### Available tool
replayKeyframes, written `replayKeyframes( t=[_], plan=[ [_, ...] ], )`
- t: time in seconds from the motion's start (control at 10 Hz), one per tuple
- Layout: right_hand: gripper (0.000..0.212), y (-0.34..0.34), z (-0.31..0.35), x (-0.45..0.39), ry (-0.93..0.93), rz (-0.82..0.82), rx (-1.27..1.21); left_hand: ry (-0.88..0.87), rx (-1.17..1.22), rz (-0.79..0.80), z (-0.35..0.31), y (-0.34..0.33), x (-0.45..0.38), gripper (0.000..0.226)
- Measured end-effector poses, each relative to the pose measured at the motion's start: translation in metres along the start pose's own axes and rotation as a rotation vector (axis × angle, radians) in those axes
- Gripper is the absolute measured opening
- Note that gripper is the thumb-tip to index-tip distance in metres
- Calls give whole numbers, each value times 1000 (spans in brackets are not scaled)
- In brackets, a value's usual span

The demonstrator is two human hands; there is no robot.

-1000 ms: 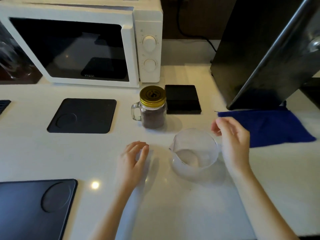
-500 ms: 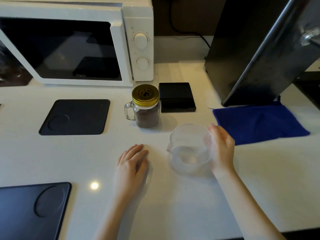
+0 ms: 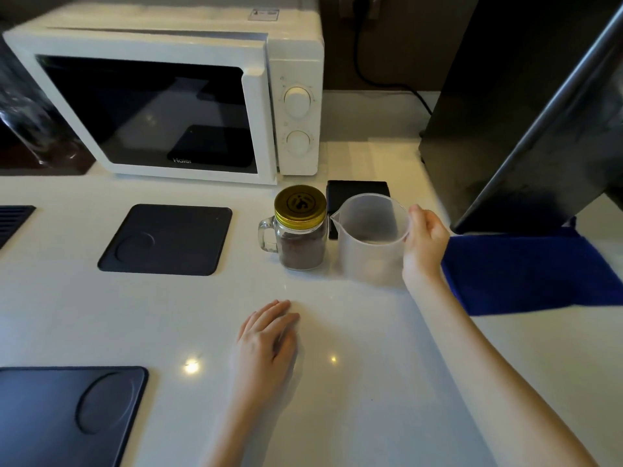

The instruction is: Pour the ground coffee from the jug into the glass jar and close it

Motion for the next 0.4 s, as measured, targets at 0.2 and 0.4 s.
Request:
replayKeyframes(
  t=[0.2,0.4],
  plan=[
    [32,4,-3,1,-68,-9,5,1,5,9,1,-2,0,39],
    [16,37,75,10,95,-79,-82,3,37,-9,1,-1,2,41]
  ],
)
Point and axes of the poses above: each hand's wrist, its own x-axis away from the middle knuckle, its own y-axis out of the back of the hand, z = x × y, the point moved 9 cm from there along -x, towards the middle knuckle, and after that the axes turned 12 degrees about -y, right-handed, at the moved point
